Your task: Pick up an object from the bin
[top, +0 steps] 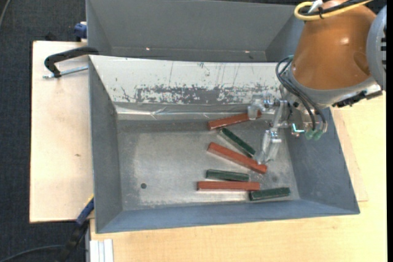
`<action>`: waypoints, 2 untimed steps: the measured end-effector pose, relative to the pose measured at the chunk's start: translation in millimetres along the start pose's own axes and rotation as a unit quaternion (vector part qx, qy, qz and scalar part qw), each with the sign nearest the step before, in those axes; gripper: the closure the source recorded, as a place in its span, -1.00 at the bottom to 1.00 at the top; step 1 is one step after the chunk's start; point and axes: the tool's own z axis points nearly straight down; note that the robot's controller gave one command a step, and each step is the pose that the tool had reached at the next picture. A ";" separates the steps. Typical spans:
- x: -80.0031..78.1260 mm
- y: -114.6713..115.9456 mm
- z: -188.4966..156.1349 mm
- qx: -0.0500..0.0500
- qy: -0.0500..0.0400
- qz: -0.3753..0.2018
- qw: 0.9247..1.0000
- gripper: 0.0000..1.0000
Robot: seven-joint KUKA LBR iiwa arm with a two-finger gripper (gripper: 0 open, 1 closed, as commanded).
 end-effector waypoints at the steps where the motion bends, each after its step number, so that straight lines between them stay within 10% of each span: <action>1: -47.8 -35.0 112.2 0.000 0.000 0.033 0.999 -1.00; 2: -18.4 -29.7 161.1 -0.001 -0.001 0.135 0.991 -1.00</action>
Offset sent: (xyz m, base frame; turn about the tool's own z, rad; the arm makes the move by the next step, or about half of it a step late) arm 0.0473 -0.0348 -0.1089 0.0637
